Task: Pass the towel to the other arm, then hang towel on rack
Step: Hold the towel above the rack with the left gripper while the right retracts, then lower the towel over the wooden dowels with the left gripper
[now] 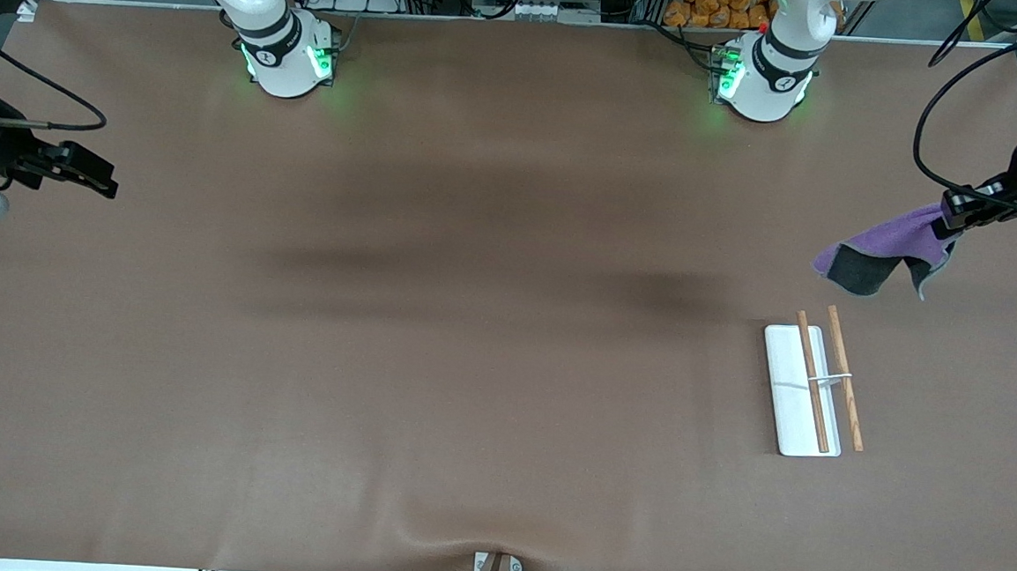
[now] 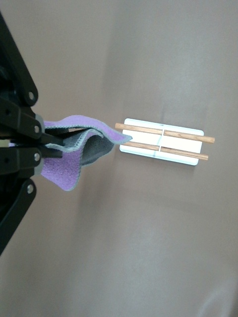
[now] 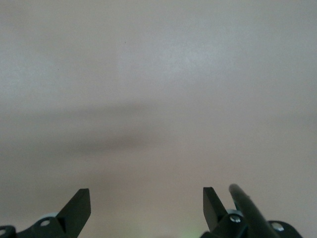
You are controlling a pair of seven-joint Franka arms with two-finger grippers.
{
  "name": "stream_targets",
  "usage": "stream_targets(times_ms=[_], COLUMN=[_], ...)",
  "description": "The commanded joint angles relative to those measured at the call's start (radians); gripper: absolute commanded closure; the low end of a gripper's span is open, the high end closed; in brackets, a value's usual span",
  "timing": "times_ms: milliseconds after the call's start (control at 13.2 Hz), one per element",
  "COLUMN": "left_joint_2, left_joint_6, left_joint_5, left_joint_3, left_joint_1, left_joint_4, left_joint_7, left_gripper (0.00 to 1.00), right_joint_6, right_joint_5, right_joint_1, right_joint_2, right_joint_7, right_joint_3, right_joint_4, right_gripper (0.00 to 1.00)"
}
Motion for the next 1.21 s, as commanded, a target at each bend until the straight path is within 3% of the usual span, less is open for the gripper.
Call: stream_targets(times_ms=[0, 226, 679, 1132], left_joint_2=[0.023, 0.098, 0.219, 0.265], left_joint_6=[0.0, 0.083, 0.183, 0.206], left_joint_5=[0.023, 0.006, -0.011, -0.063], left_joint_3=[-0.009, -0.01, -0.012, -0.01], left_joint_1=[0.019, 0.01, 0.01, 0.021], left_joint_4=[0.0, 0.002, 0.0, 0.0], left_joint_7=[0.02, -0.001, -0.005, -0.02], left_gripper=[1.0, 1.0, 1.0, 1.0], right_joint_6=[-0.012, -0.011, -0.006, 0.003], right_joint_5=[0.023, 0.066, 0.067, -0.018], right_joint_1=[-0.022, -0.022, -0.011, -0.01], right_joint_2=[-0.03, -0.03, -0.03, -0.03], right_joint_7=[-0.076, -0.117, -0.102, -0.123], right_joint_3=[-0.017, -0.066, -0.056, -0.039], right_joint_4=[-0.018, -0.018, -0.018, -0.013], right_gripper=[0.0, 0.0, 0.0, 0.0])
